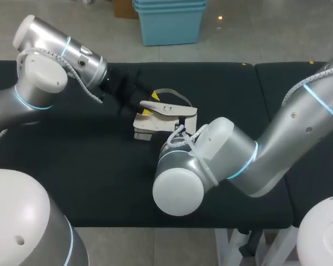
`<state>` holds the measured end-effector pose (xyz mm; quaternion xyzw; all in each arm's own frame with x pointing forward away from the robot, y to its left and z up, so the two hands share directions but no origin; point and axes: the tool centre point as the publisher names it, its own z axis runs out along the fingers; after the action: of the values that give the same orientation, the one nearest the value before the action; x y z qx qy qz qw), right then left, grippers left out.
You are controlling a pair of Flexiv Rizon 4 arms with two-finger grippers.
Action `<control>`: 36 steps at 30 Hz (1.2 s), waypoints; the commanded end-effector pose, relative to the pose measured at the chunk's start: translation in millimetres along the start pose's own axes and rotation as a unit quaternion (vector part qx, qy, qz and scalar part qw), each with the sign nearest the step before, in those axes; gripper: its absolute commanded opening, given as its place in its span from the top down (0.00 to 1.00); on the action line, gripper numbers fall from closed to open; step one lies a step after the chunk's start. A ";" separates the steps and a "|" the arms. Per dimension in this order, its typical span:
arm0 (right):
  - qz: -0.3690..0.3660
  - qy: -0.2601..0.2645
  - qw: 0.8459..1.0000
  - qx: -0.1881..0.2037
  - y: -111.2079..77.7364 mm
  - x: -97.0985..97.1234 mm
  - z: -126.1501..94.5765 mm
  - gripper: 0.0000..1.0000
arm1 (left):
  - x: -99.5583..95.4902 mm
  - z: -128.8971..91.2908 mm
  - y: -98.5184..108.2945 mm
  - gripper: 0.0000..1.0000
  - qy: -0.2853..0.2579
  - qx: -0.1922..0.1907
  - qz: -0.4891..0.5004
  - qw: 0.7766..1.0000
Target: Pick up the bag, open it, inspect its contents, close it, and place it on the opposite side
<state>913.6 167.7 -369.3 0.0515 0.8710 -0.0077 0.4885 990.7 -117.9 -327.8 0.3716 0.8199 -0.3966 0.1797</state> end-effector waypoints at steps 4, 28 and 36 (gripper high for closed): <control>0.001 -0.007 1.000 -0.030 -3.1 4.6 0.9 1.00 | 12.1 5.9 -2.4 0.54 -0.045 -0.014 0.043 0.998; 0.001 -0.007 1.000 -0.030 -3.1 4.6 0.9 1.00 | -28.6 -3.7 18.4 1.00 -0.041 0.013 -0.152 0.987; 0.001 -0.007 1.000 -0.030 -3.1 4.6 0.9 1.00 | -46.8 -13.9 32.0 1.00 -0.005 0.043 -0.244 0.969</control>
<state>912.9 168.1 -369.2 0.0513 0.8711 -0.0074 0.4883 1028.8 -115.6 -307.6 0.1671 0.8585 -0.4635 0.1424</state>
